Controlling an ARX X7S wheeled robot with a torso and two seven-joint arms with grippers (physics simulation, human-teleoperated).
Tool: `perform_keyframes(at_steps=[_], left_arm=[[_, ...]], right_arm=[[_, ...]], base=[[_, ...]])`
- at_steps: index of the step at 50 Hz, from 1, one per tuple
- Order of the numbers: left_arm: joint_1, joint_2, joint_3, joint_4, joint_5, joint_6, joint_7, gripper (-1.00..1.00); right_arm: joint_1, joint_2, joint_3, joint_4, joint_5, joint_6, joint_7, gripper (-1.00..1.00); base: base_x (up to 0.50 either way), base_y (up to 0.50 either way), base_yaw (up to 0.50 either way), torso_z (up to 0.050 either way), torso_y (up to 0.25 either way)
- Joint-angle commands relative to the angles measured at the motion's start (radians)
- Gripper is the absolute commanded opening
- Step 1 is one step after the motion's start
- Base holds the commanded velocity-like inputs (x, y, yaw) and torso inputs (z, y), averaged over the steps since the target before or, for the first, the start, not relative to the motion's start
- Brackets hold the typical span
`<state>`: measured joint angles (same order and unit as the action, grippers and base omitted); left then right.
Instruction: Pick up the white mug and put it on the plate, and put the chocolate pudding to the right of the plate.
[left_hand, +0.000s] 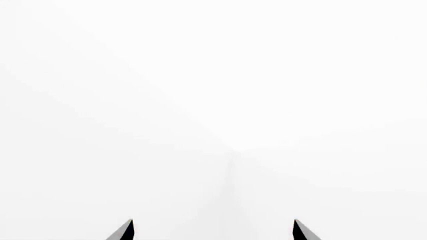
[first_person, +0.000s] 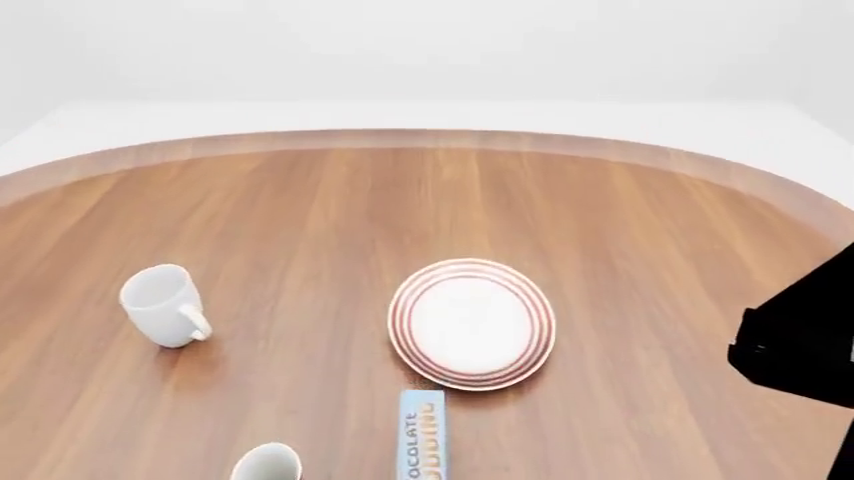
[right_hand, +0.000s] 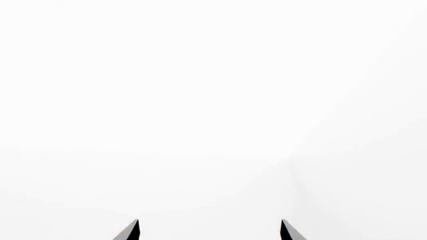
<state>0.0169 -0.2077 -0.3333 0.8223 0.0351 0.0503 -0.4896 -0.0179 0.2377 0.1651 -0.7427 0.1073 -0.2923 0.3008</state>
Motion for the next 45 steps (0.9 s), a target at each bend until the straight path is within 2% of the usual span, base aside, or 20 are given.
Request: perform_keyframes(at_steps=[1,34,39,45], left_arm=[[0.008,0.011,-0.016,0.004,0.010,0.012,0.022,1.00],[0.021,-0.004,0.000,-0.007,0.013,0.028,0.001,1.00],[0.022,-0.006,0.006,-0.004,0.013,0.023,0.000,1.00],[0.023,-0.009,0.009,-0.005,0.010,0.019,-0.003,1.00]], right_arm=[[-0.005,-0.010,0.013,-0.009,-0.013,0.001,-0.022,1.00],[-0.019,0.006,-0.021,-0.001,-0.035,-0.020,-0.017,1.00],[-0.016,0.004,-0.021,-0.005,-0.063,-0.014,-0.009,1.00],[-0.019,0.006,-0.027,-0.007,-0.072,-0.025,-0.007,1.00]], base=[[0.50,-0.02,0.00,0.000,0.010],[0.50,-0.01,0.00,0.000,0.001],[0.03,0.00,0.00,0.000,0.000],[-0.01,0.47,0.00,0.000,0.000]])
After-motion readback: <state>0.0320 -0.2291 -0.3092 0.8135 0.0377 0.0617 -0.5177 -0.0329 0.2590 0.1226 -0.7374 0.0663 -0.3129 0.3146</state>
